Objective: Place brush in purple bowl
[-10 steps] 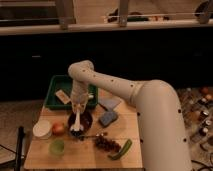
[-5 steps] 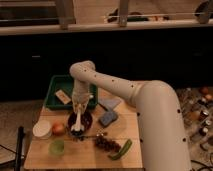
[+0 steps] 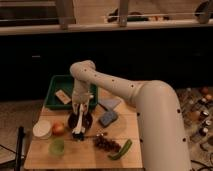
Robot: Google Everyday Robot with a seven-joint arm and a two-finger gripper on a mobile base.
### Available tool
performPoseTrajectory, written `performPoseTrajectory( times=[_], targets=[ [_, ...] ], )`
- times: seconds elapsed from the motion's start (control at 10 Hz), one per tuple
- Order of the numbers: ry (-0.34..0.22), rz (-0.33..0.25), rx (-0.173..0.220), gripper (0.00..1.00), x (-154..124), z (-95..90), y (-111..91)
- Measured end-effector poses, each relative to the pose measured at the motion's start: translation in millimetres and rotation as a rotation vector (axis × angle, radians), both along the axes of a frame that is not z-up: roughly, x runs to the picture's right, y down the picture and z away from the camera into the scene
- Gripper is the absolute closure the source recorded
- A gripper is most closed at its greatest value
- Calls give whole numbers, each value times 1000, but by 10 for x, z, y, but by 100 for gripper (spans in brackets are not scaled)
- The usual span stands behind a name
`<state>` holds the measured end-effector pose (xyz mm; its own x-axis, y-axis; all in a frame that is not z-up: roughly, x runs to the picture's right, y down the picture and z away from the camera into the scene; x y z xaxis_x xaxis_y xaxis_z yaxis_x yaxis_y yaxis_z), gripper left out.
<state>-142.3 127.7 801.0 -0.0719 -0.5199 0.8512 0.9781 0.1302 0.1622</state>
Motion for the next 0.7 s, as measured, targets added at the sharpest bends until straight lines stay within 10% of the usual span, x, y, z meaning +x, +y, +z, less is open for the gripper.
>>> performPoseTrajectory(
  times=[0.7],
  targets=[
    [-17, 17, 44, 20, 61, -136, -123]
  ],
)
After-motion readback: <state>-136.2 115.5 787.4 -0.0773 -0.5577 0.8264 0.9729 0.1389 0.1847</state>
